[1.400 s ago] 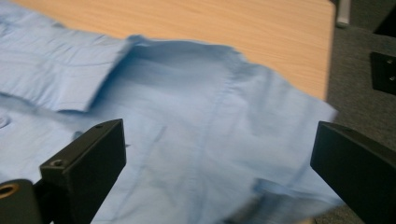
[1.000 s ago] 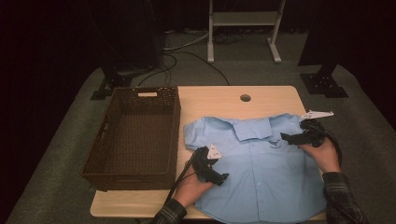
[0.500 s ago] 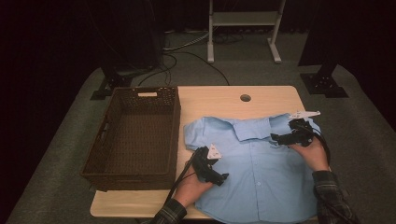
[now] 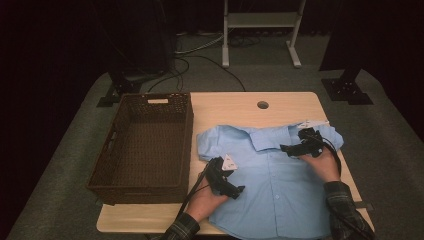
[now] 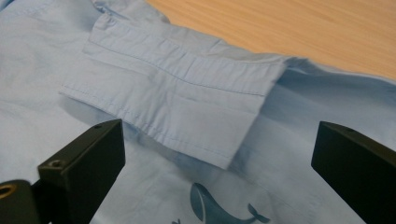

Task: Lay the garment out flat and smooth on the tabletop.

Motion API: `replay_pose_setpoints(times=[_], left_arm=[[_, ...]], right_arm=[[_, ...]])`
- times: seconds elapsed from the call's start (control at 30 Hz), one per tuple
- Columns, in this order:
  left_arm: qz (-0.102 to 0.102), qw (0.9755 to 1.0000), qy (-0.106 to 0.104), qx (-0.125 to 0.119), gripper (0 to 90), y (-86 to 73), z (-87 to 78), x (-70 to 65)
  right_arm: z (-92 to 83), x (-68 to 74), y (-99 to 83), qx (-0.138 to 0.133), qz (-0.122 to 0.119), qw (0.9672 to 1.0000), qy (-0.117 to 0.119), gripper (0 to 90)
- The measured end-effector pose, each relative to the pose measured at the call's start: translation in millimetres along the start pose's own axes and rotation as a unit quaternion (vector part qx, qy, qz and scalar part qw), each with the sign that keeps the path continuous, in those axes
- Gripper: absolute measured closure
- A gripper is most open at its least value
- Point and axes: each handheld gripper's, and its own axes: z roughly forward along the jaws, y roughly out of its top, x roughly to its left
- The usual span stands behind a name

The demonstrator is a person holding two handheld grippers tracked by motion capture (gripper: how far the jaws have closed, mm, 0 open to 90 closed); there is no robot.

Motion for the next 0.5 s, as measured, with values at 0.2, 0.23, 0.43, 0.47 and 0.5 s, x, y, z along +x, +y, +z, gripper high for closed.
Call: replay_pose_setpoints(times=[0.2, 0.23, 0.43, 0.47, 0.5], left_arm=[[0.0, 1.0, 0.0, 0.0, 0.0, 0.0, 0.0, 0.0], [0.0, 1.0, 0.0, 0.0, 0.0, 0.0, 0.0, 0.0], [0.0, 1.0, 0.0, 0.0, 0.0, 0.0, 0.0, 0.0], [0.0, 1.0, 0.0, 0.0, 0.0, 0.0, 0.0, 0.0], [0.0, 1.0, 0.0, 0.0, 0.0, 0.0, 0.0, 0.0]], right_arm=[[12.0, 7.1, -0.4, 0.011, -0.003, 0.9999, 0.01, 1.9], [14.1, 8.0, -0.4, 0.012, -0.004, 0.9999, 0.011, 1.9], [25.7, 12.2, -1.1, 0.021, -0.004, 0.9996, 0.017, 1.9], [27.2, 12.8, -1.5, 0.023, -0.004, 0.9996, 0.017, 1.9], [28.8, 13.3, -1.9, 0.024, -0.005, 0.9996, 0.016, 1.9]])
